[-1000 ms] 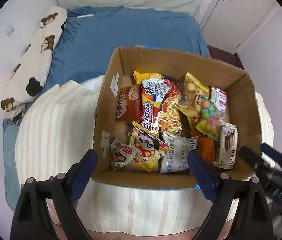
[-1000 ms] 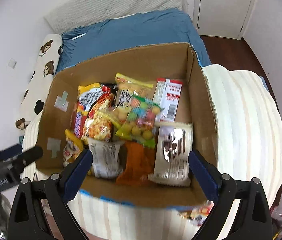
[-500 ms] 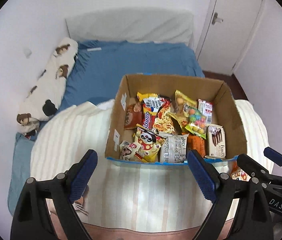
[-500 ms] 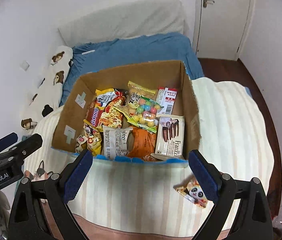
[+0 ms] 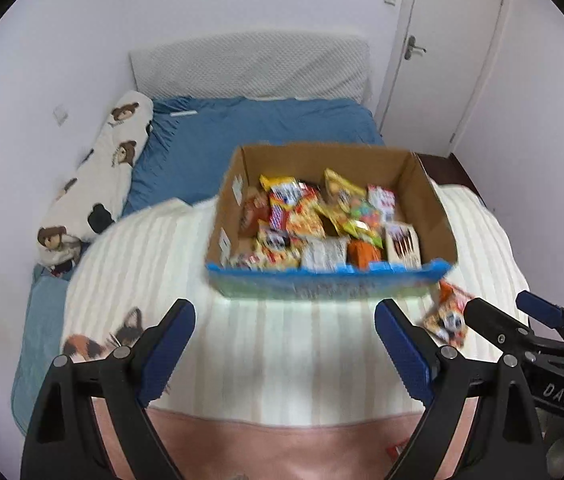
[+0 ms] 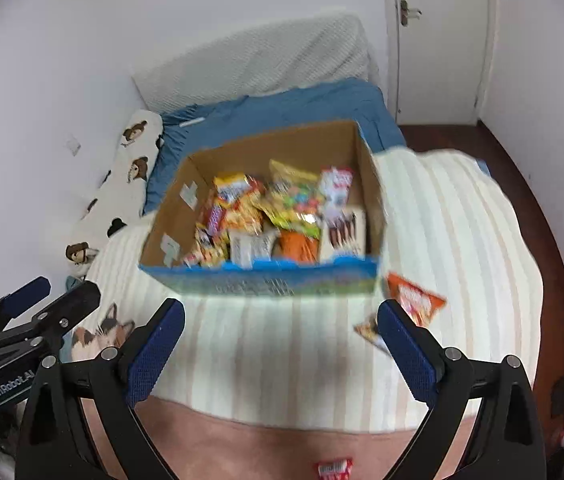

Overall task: Organize snacks
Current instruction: 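Grasp the red snack pack with the right gripper while the left reaches toward the orange chip bag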

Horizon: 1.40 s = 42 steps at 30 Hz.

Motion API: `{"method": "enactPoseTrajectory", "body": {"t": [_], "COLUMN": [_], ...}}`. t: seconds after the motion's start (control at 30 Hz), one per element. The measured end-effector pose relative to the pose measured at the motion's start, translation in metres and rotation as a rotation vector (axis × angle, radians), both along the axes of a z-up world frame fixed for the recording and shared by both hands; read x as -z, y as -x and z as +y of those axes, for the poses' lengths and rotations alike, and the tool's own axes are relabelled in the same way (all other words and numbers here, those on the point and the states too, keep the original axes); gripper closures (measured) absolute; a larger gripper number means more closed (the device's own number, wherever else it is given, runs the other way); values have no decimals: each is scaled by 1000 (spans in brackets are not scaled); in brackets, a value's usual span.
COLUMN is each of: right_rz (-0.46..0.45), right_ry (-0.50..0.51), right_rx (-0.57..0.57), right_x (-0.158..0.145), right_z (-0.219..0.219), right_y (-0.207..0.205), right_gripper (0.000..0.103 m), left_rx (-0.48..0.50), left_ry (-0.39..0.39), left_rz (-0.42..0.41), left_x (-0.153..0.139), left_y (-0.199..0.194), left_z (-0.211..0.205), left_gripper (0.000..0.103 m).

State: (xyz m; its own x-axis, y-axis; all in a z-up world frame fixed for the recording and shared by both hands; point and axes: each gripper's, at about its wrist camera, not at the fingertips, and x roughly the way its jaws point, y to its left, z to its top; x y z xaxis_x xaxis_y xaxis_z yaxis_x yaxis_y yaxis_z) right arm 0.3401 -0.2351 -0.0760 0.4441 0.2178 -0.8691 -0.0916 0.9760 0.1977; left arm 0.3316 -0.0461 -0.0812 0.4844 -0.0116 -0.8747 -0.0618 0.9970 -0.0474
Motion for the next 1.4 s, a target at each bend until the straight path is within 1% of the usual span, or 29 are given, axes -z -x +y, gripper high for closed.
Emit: {"method": "enactPoseTrajectory", "body": {"t": [0.07, 0.1, 0.13, 0.17, 0.23, 0.3, 0.37, 0.43, 0.5, 0.57, 0.6, 0.63, 0.67, 0.7, 0.73, 0.8, 0.87, 0.97, 1.03, 1.1, 1.13, 1.17, 1.23, 1.3, 1.4], "right_rz": [55, 79, 129, 158, 255, 345, 443, 493, 535, 572, 583, 587, 590, 584, 576, 558, 512, 445, 399, 372, 362, 356, 346, 338, 333], "right_ry": [-21, -28, -38, -43, -65, -106, -178, -211, -237, -270, -272, -267, -254, -244, -247, -263, -275, -302, -287, -280, -278, -277, -282, -275, -266], "right_rx": [37, 47, 63, 74, 110, 145, 184, 215, 239, 255, 260, 258, 245, 240, 233, 242, 263, 306, 338, 373, 397, 414, 450, 468, 481], "right_x": [19, 28, 45, 57, 92, 124, 160, 182, 200, 217, 223, 228, 230, 230, 229, 225, 214, 192, 179, 174, 172, 172, 173, 173, 175], "right_z": [-18, -24, -34, -39, -53, -63, -73, -78, -82, -84, -85, -84, -82, -80, -80, -82, -93, -117, -139, -160, -171, -179, -197, -207, -217], "right_y": [18, 24, 36, 43, 66, 85, 107, 119, 126, 132, 135, 137, 139, 140, 141, 141, 139, 124, 112, 102, 96, 91, 81, 73, 65], "right_gripper": [4, 4, 4, 4, 4, 4, 4, 4, 10, 32, 36, 43, 52, 58, 59, 60, 60, 60, 60, 60, 60, 60, 60, 60, 61], "left_rx": [15, 29, 43, 55, 87, 116, 144, 173, 192, 199, 201, 203, 206, 209, 217, 225, 239, 269, 307, 343, 370, 382, 430, 459, 487], "left_ry": [-11, -23, -29, -33, -44, -60, -76, -94, -107, -108, -110, -110, -110, -114, -117, -110, -86, -37, -9, -4, 8, 13, 28, 23, -4], "left_rz": [27, 56, 84, 106, 180, 240, 301, 347, 381, 415, 426, 433, 432, 427, 416, 396, 372, 339, 315, 288, 290, 298, 351, 391, 430], "left_x": [13, 26, 38, 45, 73, 96, 120, 139, 149, 160, 163, 165, 165, 163, 159, 149, 134, 113, 101, 95, 95, 97, 110, 125, 148], "left_y": [10, 16, 22, 27, 37, 47, 58, 69, 76, 81, 82, 83, 83, 82, 80, 73, 58, 25, -2, -25, -40, -48, -68, -83, -98], "left_z": [-9, -17, -23, -28, -42, -52, -63, -73, -79, -83, -84, -87, -88, -90, -93, -100, -109, -132, -156, -178, -195, -202, -227, -244, -266], "left_gripper": [11, 11, 11, 11, 11, 11, 11, 11, 11, 11, 11, 11, 11, 11, 11, 11, 11, 11, 11, 11, 11, 11, 11, 11, 12]}}
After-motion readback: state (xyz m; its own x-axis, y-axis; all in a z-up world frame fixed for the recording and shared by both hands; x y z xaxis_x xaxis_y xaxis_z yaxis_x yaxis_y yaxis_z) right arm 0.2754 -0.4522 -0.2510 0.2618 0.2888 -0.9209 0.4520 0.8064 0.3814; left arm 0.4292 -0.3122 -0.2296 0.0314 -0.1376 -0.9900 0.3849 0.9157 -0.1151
